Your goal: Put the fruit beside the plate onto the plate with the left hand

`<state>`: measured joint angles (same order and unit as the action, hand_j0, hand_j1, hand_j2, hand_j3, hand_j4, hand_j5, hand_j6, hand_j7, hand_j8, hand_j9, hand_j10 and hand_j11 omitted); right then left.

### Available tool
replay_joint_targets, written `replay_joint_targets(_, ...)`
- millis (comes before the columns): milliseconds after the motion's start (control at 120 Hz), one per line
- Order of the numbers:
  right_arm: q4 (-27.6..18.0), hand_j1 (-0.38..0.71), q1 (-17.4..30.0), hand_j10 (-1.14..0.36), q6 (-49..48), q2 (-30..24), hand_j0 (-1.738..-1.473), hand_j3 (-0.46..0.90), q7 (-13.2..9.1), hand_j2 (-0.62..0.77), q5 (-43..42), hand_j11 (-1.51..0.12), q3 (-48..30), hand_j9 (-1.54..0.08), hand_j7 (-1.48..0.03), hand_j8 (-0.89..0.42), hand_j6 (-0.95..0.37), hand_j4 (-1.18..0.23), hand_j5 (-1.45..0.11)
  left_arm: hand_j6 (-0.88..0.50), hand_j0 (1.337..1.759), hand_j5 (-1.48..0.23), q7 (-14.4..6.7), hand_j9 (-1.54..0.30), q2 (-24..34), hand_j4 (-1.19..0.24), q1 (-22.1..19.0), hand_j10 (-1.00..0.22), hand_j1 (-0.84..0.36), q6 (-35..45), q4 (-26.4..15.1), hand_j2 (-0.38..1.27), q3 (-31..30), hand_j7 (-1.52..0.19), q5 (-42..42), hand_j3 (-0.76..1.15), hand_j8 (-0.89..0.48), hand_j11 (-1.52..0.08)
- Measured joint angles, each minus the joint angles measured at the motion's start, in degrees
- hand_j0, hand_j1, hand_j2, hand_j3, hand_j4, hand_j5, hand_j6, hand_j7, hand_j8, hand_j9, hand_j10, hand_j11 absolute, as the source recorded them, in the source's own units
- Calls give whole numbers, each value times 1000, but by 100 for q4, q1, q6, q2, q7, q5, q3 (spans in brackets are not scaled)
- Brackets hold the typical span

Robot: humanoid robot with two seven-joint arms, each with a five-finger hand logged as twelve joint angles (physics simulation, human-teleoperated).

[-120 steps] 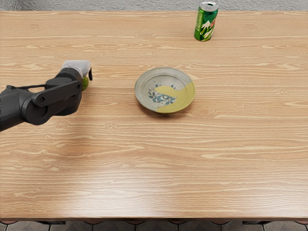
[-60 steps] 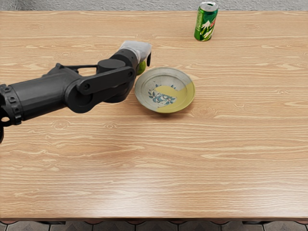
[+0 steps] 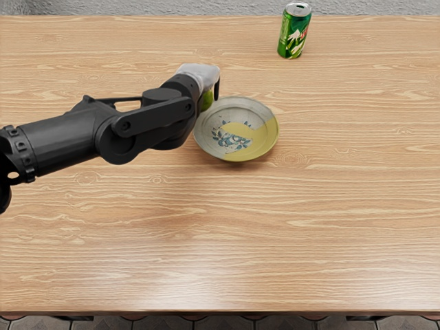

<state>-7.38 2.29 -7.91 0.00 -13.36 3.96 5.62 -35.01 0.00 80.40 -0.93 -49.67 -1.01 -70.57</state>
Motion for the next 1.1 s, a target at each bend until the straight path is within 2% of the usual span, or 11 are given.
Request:
replay_joint_targets(83, 0, -349, 0, 0, 0, 0, -1658, 0, 0, 0, -1, 0, 0, 0, 0, 0, 0, 0, 0, -328, 1651, -922, 0, -901, 0, -627, 124, -372, -330, 4, -131, 363, -24, -910, -28, 0, -257, -894)
replay_joint_targets(308, -7, -349, -11, 0, 0, 0, -1658, 0, 0, 0, -7, 0, 0, 0, 0, 0, 0, 0, 0, -344, 1650, -938, 1, -917, 0, -637, 28, -384, -311, 6, -507, 329, -36, -921, -19, 0, -265, -912)
replay_joint_targets(400, -6, -349, -17, 0, 0, 0, -1658, 0, 0, 0, -8, 0, 0, 0, 0, 0, 0, 0, 0, -343, 1651, -942, 1, -917, 0, -635, -98, -380, -319, -7, -534, 359, -39, -921, -2, 0, -263, -913)
replay_joint_targets(458, -6, -349, -20, 0, 0, 0, -1658, 0, 0, 0, -8, 0, 0, 0, 0, 0, 0, 0, 0, -317, 1650, -950, -1, -920, 0, -614, -190, -361, -377, -16, -541, 504, -44, -928, 9, 0, -247, -914)
replay_joint_targets(525, -6, -349, -32, 0, 0, 0, -1658, 0, 0, 0, -9, 0, 0, 0, 0, 0, 0, 0, 0, -318, 1650, -944, -1, -909, 0, -614, -205, -371, -356, -21, -542, 405, -48, -924, 16, 0, -247, -901)
replay_joint_targets(567, -7, -349, -36, 0, 0, 0, -1658, 0, 0, 0, -9, 0, 0, 0, 0, 0, 0, 0, 0, -342, 1651, -879, -1, -847, 0, -576, -170, -387, -311, -16, -540, 348, -49, -860, 5, 0, -268, -840)
replay_joint_targets(675, -6, -349, -43, 0, 0, 0, -1658, 0, 0, 0, -9, 0, 0, 0, 0, 0, 0, 0, 0, -244, 1654, -572, 0, -554, 0, -382, -148, -271, -90, 25, -537, 214, -7, -561, -21, 0, -201, -549)
replay_joint_targets(783, -6, -349, -46, 0, 0, 0, -1658, 0, 0, 0, -9, 0, 1, 0, 0, 0, 0, 0, 0, -170, 1656, -370, 1, -359, 0, -251, -147, -185, 61, 41, -512, 132, 21, -363, -27, 0, -144, -356)
replay_joint_targets(925, -6, -349, -51, 0, 0, 0, -1658, 0, 0, 0, -9, 0, 0, 0, 0, 0, 0, 0, 0, -105, 1657, -209, 1, -203, 0, -145, -216, -112, 184, 64, -494, 71, 116, -206, 48, 0, -92, -202)
replay_joint_targets(1033, -7, -349, -52, 0, 0, 0, -1658, 0, 1, 0, -12, 0, 1, 0, 0, 0, 0, 0, 0, -72, 1657, -135, 1, -131, 0, -95, -220, -76, 241, 65, -532, 44, 512, -133, 811, 0, -65, -131)
replay_joint_targets(1100, -7, -349, -57, 0, 0, 0, -1658, 0, 2, 0, -14, 0, 0, 0, 0, 0, 0, 0, 0, -59, 1658, -105, 1, -103, 102, -75, -232, -61, 265, 54, -897, 33, 777, -104, 1162, 0, -53, -102)
